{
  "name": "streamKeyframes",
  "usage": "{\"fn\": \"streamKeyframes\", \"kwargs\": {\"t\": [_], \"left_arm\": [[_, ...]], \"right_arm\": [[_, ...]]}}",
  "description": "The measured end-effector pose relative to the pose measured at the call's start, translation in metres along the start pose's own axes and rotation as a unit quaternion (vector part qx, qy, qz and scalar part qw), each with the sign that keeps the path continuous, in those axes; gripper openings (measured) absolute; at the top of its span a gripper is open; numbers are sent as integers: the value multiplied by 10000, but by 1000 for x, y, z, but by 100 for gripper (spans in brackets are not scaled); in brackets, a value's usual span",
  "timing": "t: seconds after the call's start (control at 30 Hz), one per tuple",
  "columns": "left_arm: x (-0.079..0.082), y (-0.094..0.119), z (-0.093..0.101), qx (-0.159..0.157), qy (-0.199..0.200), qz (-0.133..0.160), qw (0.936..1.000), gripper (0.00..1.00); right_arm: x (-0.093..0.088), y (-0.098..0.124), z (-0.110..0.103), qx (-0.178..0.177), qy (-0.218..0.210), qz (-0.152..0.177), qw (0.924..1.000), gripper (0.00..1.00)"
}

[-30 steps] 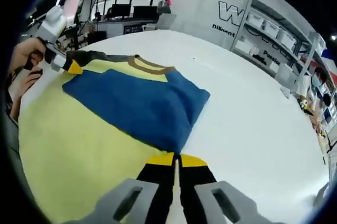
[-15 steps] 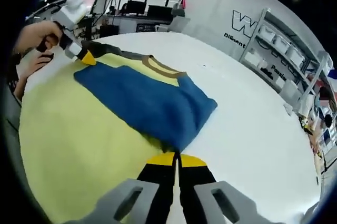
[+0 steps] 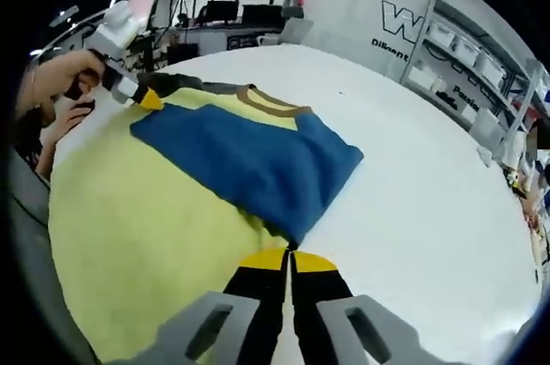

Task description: Fold the garment on the visible template until the final outline fits inside the template.

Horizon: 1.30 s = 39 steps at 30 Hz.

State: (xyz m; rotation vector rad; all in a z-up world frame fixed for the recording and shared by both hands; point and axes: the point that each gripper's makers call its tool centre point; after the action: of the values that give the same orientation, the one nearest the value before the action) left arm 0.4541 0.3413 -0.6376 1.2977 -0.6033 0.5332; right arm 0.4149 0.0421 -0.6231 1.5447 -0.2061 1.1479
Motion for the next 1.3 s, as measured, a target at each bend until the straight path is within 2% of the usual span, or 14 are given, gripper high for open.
{"fn": "streamKeyframes", "kwargs": {"t": [0.03,0.07,0.1,0.2,0.23,0.37,0.47,0.73,0.97,1.3], "left_arm": [[0,0,0,-1,2,1,10000,0],[0,0,0,1,5,-2,10000,0],[0,0,0,2,-8,-3,10000,0],[0,0,0,4,-28,-22,10000,0],[0,0,0,2,-26,-26,10000,0],[0,0,0,-7,17,-8,10000,0],[0,0,0,1,70,30,10000,0],[0,0,1,11,-58,18,10000,0],[0,0,0,-40,31,6,10000,0],[0,0,0,-95,74,-5,9999,0]], "right_arm": [[2,1,1,2,-60,57,10000,0],[9,5,7,-44,-604,199,9980,0],[14,5,11,-36,-882,318,9956,3],[23,5,23,-36,-1485,478,9878,14],[27,4,29,-84,-1569,573,9859,17],[33,0,42,-171,-1501,563,9869,18],[38,-8,47,-154,-1639,553,9848,20],[46,-36,48,-25,-1573,373,9868,21],[51,-61,55,22,-1422,261,9895,19],[46,-77,57,38,-1557,129,9877,13]]}}
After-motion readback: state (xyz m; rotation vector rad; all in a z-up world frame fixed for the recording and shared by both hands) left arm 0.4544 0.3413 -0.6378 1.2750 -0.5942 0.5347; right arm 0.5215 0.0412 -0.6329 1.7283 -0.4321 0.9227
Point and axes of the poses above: the point that each gripper's makers call its tool centre point, and the gripper's own axes: y roughly backward along the fingers, z roughly to its right, x roughly out of its top, and after that the axes turned 3 degrees about z, right-handed
